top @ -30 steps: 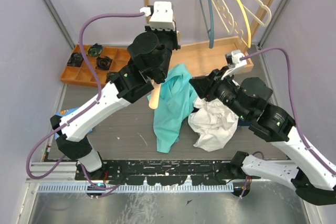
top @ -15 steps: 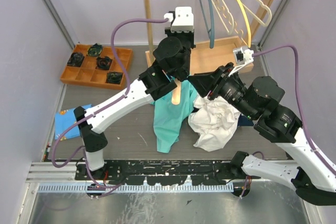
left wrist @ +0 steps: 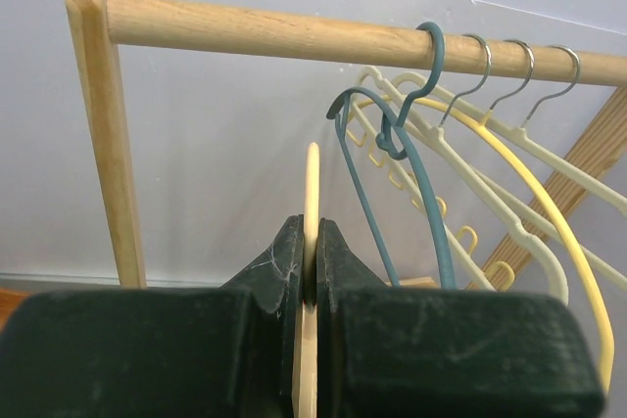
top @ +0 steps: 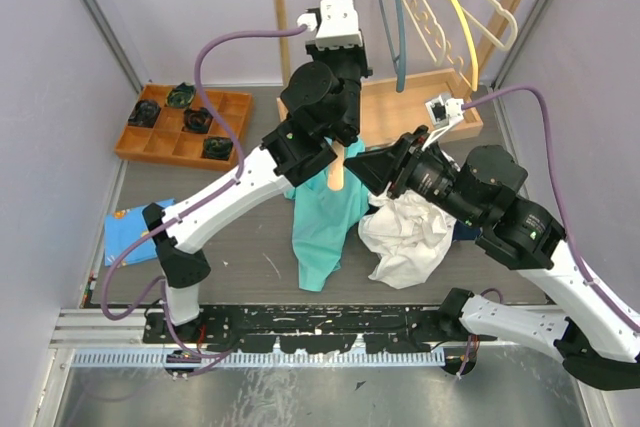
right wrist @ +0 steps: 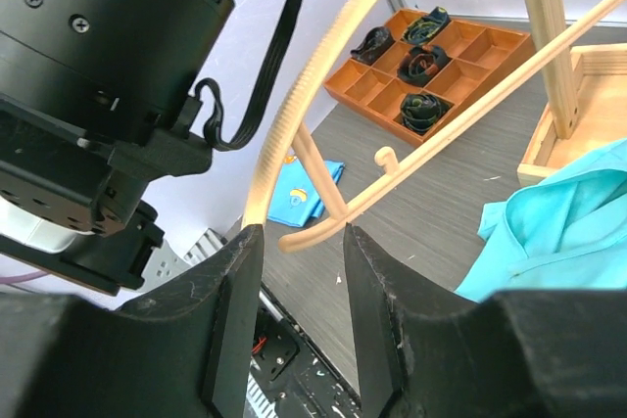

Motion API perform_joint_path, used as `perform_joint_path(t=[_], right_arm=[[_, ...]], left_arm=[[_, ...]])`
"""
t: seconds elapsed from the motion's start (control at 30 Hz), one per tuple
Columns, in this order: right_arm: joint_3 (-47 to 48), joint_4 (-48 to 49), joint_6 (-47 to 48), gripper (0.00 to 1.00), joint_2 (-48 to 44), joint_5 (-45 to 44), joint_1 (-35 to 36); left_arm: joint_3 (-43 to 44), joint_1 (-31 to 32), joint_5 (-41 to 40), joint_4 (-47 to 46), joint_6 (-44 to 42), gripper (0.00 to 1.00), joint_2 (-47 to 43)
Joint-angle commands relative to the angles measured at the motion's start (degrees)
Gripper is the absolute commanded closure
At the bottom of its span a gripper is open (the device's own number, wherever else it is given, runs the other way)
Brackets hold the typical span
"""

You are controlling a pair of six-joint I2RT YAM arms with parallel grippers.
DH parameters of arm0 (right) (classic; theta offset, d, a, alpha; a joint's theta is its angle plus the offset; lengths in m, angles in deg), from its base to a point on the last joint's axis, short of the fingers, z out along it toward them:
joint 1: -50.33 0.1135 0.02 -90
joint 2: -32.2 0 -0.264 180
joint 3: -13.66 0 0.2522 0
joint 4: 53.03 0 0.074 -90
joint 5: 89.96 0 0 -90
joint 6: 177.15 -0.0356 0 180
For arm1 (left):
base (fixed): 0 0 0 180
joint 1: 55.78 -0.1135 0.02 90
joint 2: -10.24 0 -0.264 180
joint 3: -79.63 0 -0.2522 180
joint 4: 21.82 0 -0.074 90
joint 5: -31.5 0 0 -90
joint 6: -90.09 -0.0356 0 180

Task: Remove the t-shirt from the hanger

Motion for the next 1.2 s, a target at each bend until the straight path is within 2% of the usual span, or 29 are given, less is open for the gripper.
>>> perform_joint_path(t=[0.0, 0.3, 0.7, 1.17], right_arm=[[-0.46, 4.99, -1.01, 0.56, -0.44, 2.54, 0.13], [-2.71, 7.87, -4.2, 0.56, -0.73, 5.67, 0.17], [-7.79, 10.69, -5.95, 0.57, -4.01, 4.88, 0.17], [-9.93, 12.76, -7.07, 0.65, -5.24, 4.59, 0.17]], left_arm=[[2.06, 0.08, -0.77, -3.56, 0.39, 1.0, 1.64], [3.05, 0.1, -1.91, -6.63, -1.82, 1.0, 2.45], [3.6, 0.48, -2.91, -8.81, -3.39, 1.0, 2.63], [3.5, 1.26, -3.69, -11.05, -5.58, 1.0, 2.23]])
